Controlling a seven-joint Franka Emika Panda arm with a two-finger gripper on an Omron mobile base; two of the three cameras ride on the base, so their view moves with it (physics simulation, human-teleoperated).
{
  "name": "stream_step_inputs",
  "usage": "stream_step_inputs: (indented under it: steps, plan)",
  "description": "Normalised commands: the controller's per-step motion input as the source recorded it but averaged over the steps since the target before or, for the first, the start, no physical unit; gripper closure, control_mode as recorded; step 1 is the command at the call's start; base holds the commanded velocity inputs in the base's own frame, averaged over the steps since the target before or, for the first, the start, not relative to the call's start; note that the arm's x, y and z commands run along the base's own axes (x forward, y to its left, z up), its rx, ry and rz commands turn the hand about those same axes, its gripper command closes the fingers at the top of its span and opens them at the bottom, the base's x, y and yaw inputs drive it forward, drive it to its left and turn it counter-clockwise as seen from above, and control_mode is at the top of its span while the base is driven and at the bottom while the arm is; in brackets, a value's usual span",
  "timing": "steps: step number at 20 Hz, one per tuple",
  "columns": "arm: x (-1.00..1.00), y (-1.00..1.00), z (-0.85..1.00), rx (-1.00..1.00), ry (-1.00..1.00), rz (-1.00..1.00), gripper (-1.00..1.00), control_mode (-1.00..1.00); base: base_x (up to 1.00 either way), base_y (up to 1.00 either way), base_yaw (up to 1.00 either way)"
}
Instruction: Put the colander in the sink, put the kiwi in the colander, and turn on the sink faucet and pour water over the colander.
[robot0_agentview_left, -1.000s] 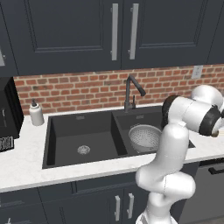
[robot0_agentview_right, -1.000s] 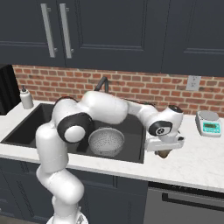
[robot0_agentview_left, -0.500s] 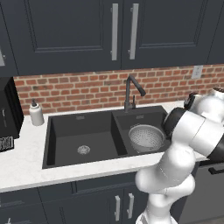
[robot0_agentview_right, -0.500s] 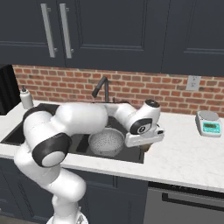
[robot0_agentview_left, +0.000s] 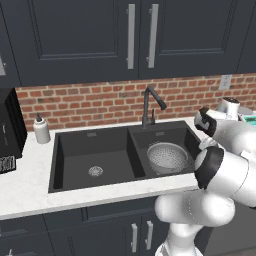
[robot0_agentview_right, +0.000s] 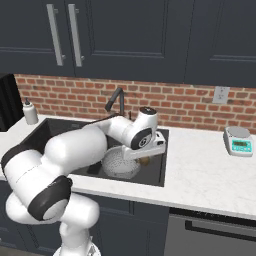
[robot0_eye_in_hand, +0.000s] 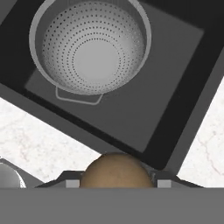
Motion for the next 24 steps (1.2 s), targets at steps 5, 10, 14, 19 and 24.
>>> stream_step_inputs:
  steps: [5, 10, 14, 19, 24]
  plan:
    - [0.43, 0.59, -0.01, 0.06, 0.00, 0.01, 1.00, -1.00, 0.00, 0.00, 0.00]
    - [0.48, 0.28, -0.23, 0.20, 0.00, 0.08, 1.00, -1.00, 0.00, 0.00, 0.00]
    - [0.38, 0.11, -0.26, 0.32, 0.00, 0.13, 1.00, -1.00, 0.00, 0.00, 0.00]
    - [0.35, 0.17, -0.22, 0.25, 0.00, 0.09, 1.00, -1.00, 0.00, 0.00, 0.00]
    - [0.50, 0.09, -0.06, 0.04, 0.00, 0.00, 1.00, -1.00, 0.00, 0.00, 0.00]
